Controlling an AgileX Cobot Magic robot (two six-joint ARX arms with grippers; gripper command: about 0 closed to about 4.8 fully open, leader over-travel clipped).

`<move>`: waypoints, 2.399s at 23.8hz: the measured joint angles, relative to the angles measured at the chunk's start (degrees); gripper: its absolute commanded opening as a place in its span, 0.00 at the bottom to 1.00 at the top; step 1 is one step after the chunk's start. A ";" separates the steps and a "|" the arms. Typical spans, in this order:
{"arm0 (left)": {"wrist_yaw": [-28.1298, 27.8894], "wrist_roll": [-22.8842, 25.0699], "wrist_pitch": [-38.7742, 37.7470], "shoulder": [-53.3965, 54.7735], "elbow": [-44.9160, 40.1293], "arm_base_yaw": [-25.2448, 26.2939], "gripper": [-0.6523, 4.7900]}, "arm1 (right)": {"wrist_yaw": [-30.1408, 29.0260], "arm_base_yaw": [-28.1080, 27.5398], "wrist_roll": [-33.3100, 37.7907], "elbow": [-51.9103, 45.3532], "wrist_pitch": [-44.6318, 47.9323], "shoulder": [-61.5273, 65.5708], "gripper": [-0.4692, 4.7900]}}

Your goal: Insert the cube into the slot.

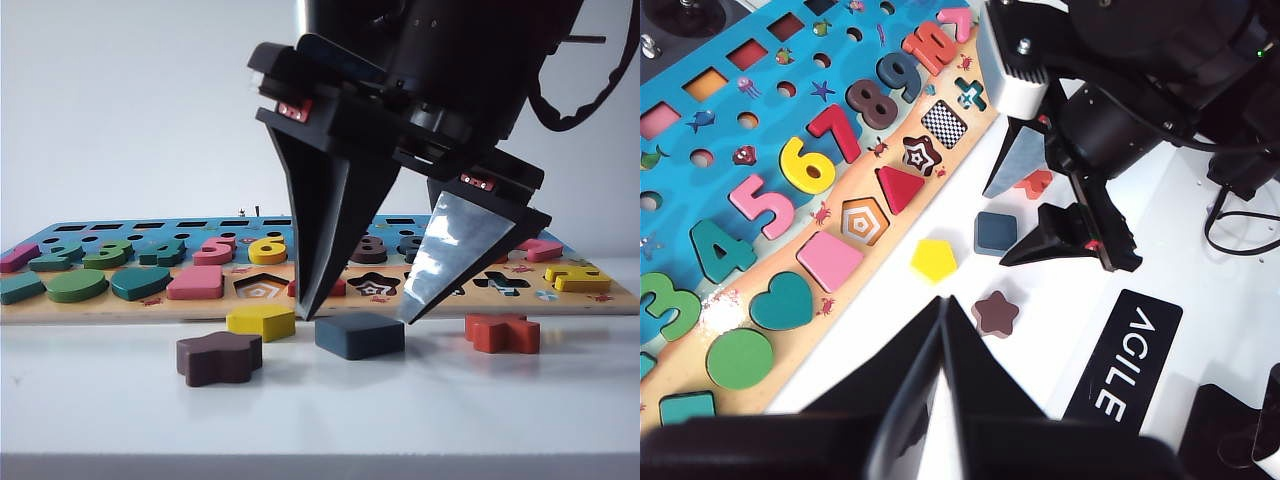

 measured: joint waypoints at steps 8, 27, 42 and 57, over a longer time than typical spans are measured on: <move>0.00 0.00 0.00 0.00 0.00 -0.02 0.15 | 0.20 0.00 0.39 0.00 0.02 0.48 0.78; 0.00 0.00 0.00 0.00 0.00 -0.02 0.15 | 1.36 0.00 0.31 0.22 0.44 1.95 0.56; 0.00 0.00 0.00 0.02 0.00 -0.02 0.15 | 1.33 -0.02 -0.96 0.24 0.44 1.90 0.36; 0.00 0.00 0.02 0.00 0.00 -0.02 0.15 | 0.44 -1.81 -21.07 7.10 -1.70 -3.98 0.36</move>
